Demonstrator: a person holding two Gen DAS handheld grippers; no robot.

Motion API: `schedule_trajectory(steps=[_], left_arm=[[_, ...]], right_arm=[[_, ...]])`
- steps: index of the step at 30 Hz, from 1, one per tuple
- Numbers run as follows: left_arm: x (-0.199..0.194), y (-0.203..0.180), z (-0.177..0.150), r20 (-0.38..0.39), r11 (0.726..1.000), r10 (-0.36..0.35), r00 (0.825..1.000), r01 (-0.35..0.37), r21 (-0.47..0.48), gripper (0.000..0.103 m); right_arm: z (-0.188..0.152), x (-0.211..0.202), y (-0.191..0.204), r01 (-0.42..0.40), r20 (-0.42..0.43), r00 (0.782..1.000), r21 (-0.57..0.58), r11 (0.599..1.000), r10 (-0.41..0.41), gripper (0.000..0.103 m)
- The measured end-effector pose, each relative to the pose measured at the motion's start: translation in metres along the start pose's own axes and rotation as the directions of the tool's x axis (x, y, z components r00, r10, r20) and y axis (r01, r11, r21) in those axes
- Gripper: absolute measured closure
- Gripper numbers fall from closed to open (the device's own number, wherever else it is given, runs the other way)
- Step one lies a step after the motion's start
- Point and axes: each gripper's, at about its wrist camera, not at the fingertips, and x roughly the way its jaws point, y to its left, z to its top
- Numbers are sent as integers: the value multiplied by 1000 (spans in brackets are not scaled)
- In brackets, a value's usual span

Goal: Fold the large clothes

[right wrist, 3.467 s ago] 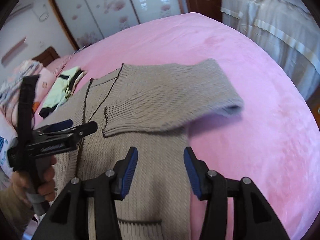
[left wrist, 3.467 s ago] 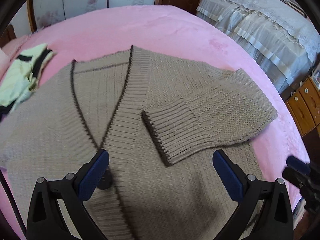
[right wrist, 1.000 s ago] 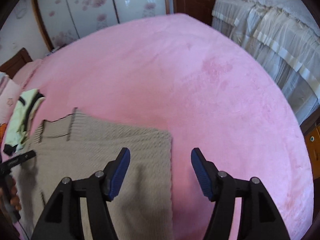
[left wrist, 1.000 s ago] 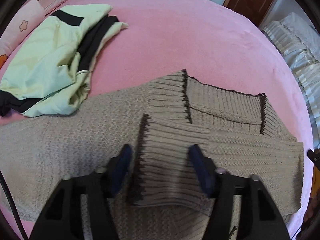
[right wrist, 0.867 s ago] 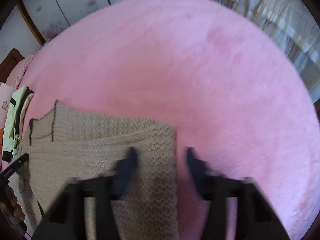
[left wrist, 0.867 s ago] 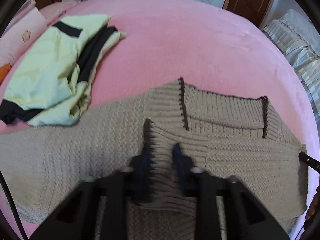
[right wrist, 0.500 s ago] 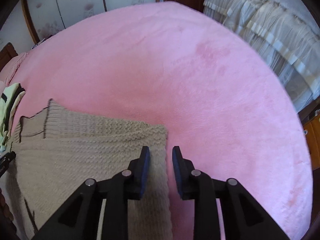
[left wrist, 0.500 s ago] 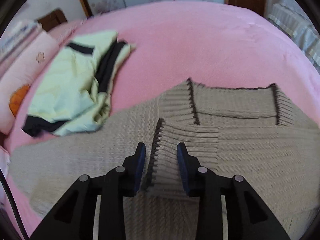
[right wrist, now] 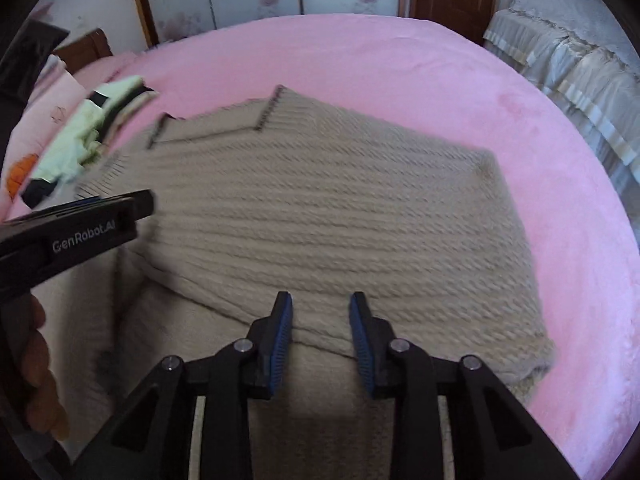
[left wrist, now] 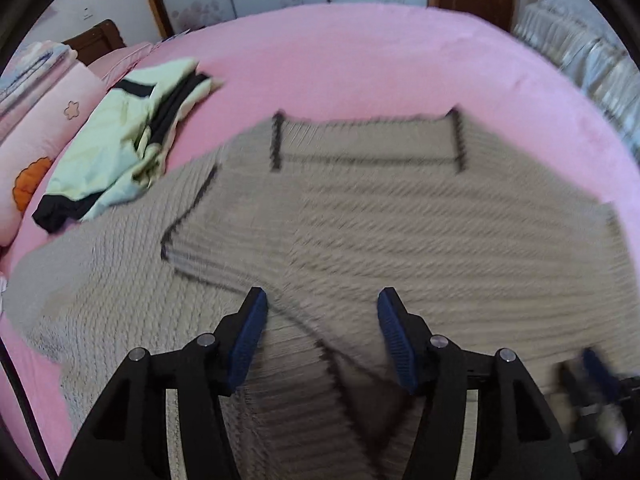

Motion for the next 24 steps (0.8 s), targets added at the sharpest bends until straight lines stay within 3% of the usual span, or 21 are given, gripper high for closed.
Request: schedule_trajectory(steps=[2,5,6,7,8,11,16,24], left_arm=[[6,11,-3,12,999,-50,999,50,-18,40],[9,17,-5,23,997,-77,997,77,-6,35],[10,17,-6,25,997,-76,997,76,-2,35],[10,16,-7,27,997,-73,997,74,1,35],[9,15,-8,30,998,-70,997,70,1,35],[7,14,-6,21,998,-68,997,68,-1,35],[-17,14,-3,6,997,-81,997,81,13,35],[-114,21,-26,60,987,-150,987,146,67,34]], right_arm=[[-5,-12,-35,121,30,992,33,992,-122,76],[-17,-14,-90,89,15,996,82,993,-90,76],[-20,-15,-100,116,12,993,90,989,-118,70],[-22,-19,-114,159,6,987,124,979,-161,56],[-24,-24,-127,160,5,986,172,972,-164,35],[-31,-29,-144,49,0,999,275,960,-51,34],[-39,-57,-131,40,23,999,300,953,-49,34],[-61,-137,-95,-20,102,995,332,943,-15,35]])
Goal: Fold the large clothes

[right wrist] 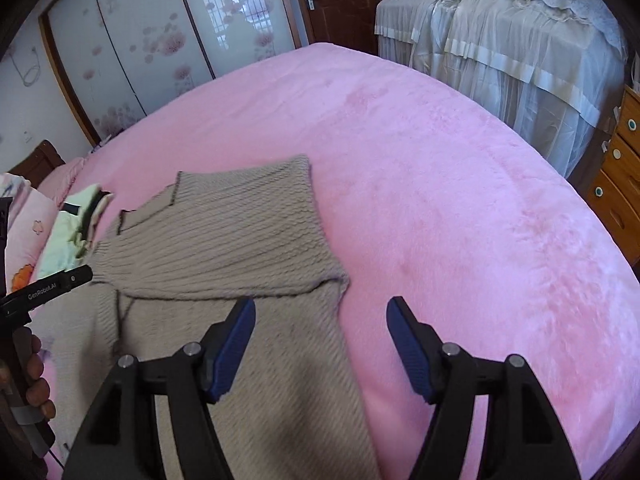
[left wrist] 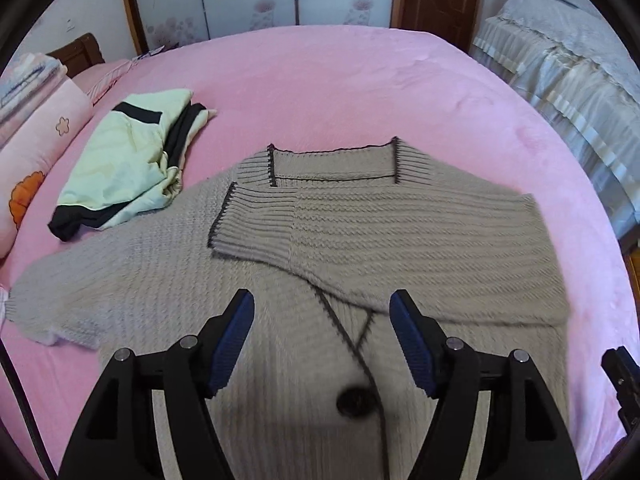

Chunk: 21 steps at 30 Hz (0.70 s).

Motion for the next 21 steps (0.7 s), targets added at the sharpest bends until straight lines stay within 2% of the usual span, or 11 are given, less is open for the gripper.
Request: schedule_trajectory(steps=[4,8,13,18,21], left_arm=[[-57,-6,-24,30,999,-17,999,15,49,32],[-112,-12,-60,82,998,-13,997,8,69,23],[-156,-8,-105,127,996,-16,992,6,85,23],[-182,20,-141,167,996,29,985,-43,78,23],[-188,56,-149,160,998,56,985,-61,28,23]], right_arm=[[-18,-34,15,-8,1,1000,-17,1000,8,35],[-39,-69,23,-65,-4,998,-5,998,65,35],[-65,-101,40,-101,-22,995,-37,994,100,35],[-85,-119,74,-93,-38,995,-146,985,88,35],[-94,-128,104,-96,-25,995,-215,972,93,35]])
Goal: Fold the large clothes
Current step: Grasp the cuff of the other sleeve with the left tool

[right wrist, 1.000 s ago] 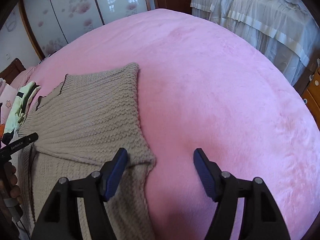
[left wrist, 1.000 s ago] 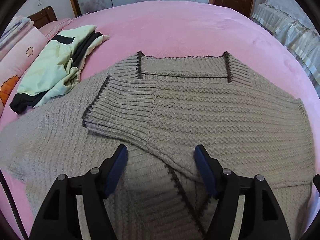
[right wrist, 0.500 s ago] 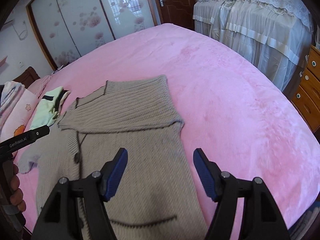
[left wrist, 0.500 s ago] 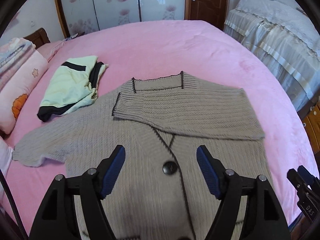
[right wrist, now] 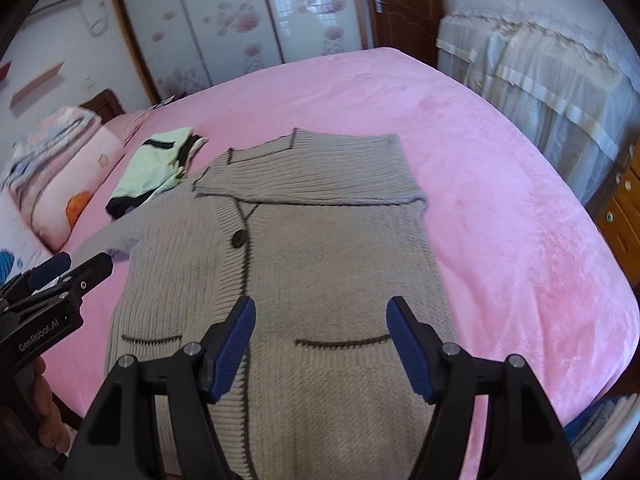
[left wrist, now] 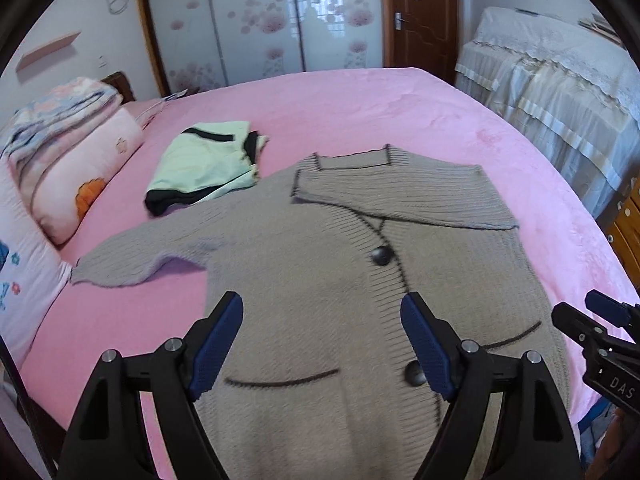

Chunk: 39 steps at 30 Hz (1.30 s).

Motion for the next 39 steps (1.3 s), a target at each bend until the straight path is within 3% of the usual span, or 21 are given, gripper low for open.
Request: schedule_trajectory(steps=[7,11,15,18,23,25,29,36,37,39], left_arm=[[15,118,-1,-27,980,86,996,-90,-177,23],[52,193,-3,-109,947,126,986,-152,-283,23],[101,259,-9,-187,909,78,979,-147,-390,23],[136,309,-17,-205,852,35,978,-136,-506,23],[196,372,-34,-228,693,-50,972,-131,-709,23],[221,382,-38,-249,665,-72,966,-140,-734,23],[255,401,-33,-274,660,-74,959,-158,-735,23],[285,425,-13,-274,706,-55,960,-157,-691,23],[286,427,-9,-258,719,-39,965,-152,-678,27],[284,426,-2,-238,762,24,971,-171,-625,70]], right_arm=[[7,8,88,-49,23,998,-136,990,53,35],[13,36,149,-89,13,996,-203,975,94,35],[25,70,196,-94,-9,995,-227,969,95,35],[36,100,227,-113,-20,994,-240,964,111,35],[49,146,269,-130,-45,991,-271,954,122,35],[53,162,279,-132,-45,991,-286,949,124,35],[60,192,289,-130,-63,991,-292,947,117,35],[62,222,279,-126,-95,990,-257,958,104,35],[61,226,276,-124,-105,989,-248,961,101,35],[60,229,268,-125,-121,988,-230,965,99,35]])
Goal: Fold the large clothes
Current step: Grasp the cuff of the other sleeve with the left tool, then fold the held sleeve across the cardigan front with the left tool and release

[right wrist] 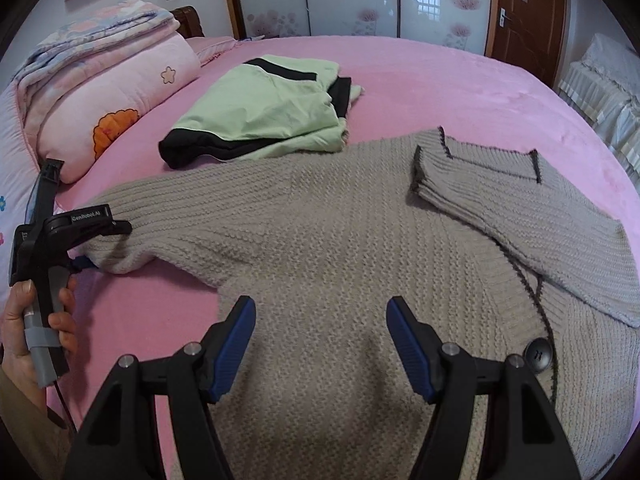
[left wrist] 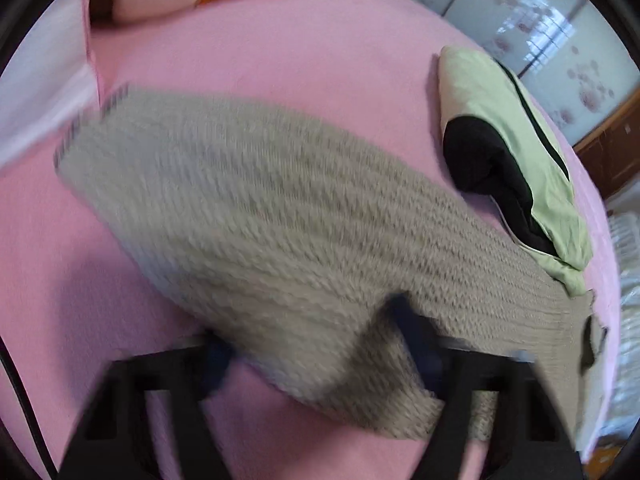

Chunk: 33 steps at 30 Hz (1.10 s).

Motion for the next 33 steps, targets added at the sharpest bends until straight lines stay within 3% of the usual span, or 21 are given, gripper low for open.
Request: schedule_trajectory(steps=[1,5,7,10,13,15,16,17,19,22,25,28,30,33], left_arm=[[-2,-2,2,11,1000,-4,1000,3,23,89],[-29,-15,8,95,999,6,995,-11,53,92],[-61,-39,9,181,995,12,983,-29,95,92],[-117,-98,-4,291,978,-68,954,6,208,92],[-167,-164,-37,327,925,-202,923,70,373,92],[-182,-220,-71,282,864,-290,914,124,488,91],[-181,-245,-86,249,839,-314,916,145,524,81],[-174,-269,-100,207,816,-335,919,173,552,54],[-151,-313,-146,98,762,-347,933,220,609,15],[-122,-348,-208,21,704,-308,951,213,677,15],[-107,-360,-252,-28,679,-267,963,209,704,15],[-112,-352,-274,-81,656,-269,960,244,715,15],[-120,-338,-284,-67,647,-258,964,224,729,15],[-140,-308,-294,21,660,-235,972,143,738,15]], right_arm=[[-2,0,-5,-2,-7,1000,11,1000,2,35],[-12,-8,-21,1,-17,1000,29,1000,-1,35],[-17,-15,-32,4,-20,1000,41,999,-3,35],[-22,-29,-55,14,-10,1000,78,997,-13,35],[-26,-49,-86,33,16,999,140,990,-36,35],[-30,-63,-110,52,34,998,191,980,-60,35],[-32,-69,-122,63,42,996,216,974,-74,35],[-34,-75,-135,75,47,995,241,967,-89,35],[-40,-84,-157,108,45,991,282,953,-126,35],[-57,-97,-196,172,18,982,349,921,-190,35],[-74,-105,-223,216,-12,974,364,906,-227,35],[-86,-111,-238,236,-26,970,364,901,-243,35],[-94,-114,-243,223,-23,973,371,901,-231,35],[-95,-113,-240,181,-14,982,371,911,-189,35]])
